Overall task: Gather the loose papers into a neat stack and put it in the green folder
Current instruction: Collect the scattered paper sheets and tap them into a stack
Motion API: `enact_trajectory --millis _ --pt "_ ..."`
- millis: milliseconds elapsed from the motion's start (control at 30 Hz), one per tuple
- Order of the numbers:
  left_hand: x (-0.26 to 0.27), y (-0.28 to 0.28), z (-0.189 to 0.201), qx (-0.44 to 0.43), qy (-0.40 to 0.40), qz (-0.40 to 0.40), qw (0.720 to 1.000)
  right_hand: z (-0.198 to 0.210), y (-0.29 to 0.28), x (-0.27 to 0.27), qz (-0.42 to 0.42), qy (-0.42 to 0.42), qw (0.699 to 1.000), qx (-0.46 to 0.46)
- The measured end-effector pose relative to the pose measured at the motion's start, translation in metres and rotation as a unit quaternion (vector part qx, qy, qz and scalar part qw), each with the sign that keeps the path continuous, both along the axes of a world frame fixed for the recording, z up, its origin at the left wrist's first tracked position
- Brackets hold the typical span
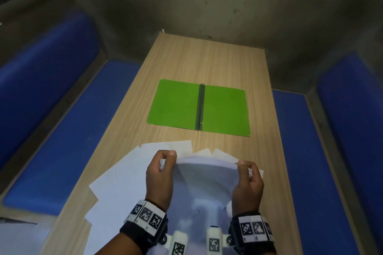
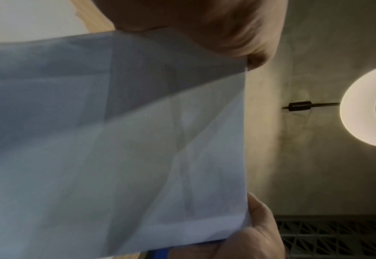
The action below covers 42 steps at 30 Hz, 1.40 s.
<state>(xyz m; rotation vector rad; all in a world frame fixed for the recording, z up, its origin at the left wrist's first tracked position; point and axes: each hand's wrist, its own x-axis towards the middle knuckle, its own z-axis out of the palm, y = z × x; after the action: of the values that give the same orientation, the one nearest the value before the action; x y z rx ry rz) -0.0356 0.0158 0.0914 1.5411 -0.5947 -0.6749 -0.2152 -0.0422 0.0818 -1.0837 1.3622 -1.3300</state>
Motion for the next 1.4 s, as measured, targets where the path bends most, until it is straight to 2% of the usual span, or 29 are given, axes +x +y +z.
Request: enact_trajectory --millis 100,167,233,300,467,667,833,900,1000,1067,1167,1233,1300,1333,1400 --pt "0.008 0.009 -0.012 -0.029 0.003 -0.070 0.997 -0.012 -0.002 -0.007 0.058 -0.009 0.998 -0.010" --pt "0.014 0.014 -0.024 -0.024 0.029 -0.132 0.991 -0.030 -0.003 -0.015 0.095 -0.007 0.994 0.061" --pt "0.020 0.015 -0.034 0.004 0.048 -0.185 0.982 -0.046 0.000 -0.020 0.146 0.044 0.981 0.119" --pt "0.023 0.013 -0.038 0.044 0.018 -0.212 0.976 -0.055 0.002 -0.022 0.166 0.092 0.971 0.142" --pt "0.025 0.007 -0.038 0.054 0.022 -0.150 0.987 -0.047 -0.002 -0.021 0.163 0.086 0.978 0.100" --pt "0.019 0.016 -0.053 0.133 0.045 -0.202 0.969 -0.064 0.001 -0.018 0.200 0.103 0.964 0.144" --pt "0.041 0.019 -0.051 0.123 0.098 -0.105 0.982 -0.026 -0.026 0.007 0.225 0.051 0.962 0.147" --pt "0.056 0.029 -0.047 0.112 0.130 -0.111 0.979 -0.013 -0.033 0.023 0.247 0.029 0.957 0.147" --pt "0.079 0.050 -0.040 0.177 0.134 -0.133 0.966 -0.013 -0.038 0.056 0.288 0.028 0.942 0.172" --pt "0.094 0.062 -0.037 0.227 0.080 -0.125 0.963 -0.029 -0.037 0.077 0.330 0.092 0.922 0.183" --pt "0.120 0.092 -0.042 0.289 0.011 -0.070 0.955 -0.072 -0.025 0.101 0.346 0.275 0.866 0.233" --pt "0.137 0.118 -0.052 0.316 0.006 -0.025 0.948 -0.098 -0.012 0.110 0.322 0.403 0.804 0.296" --pt "0.150 0.143 -0.063 0.345 0.007 0.013 0.938 -0.109 0.002 0.119 0.319 0.513 0.741 0.294" --pt "0.154 0.154 -0.066 0.354 0.008 0.028 0.935 -0.111 0.009 0.122 0.316 0.539 0.726 0.288" --pt "0.158 0.174 -0.072 0.367 0.015 0.063 0.928 -0.118 0.018 0.128 0.308 0.543 0.722 0.297"
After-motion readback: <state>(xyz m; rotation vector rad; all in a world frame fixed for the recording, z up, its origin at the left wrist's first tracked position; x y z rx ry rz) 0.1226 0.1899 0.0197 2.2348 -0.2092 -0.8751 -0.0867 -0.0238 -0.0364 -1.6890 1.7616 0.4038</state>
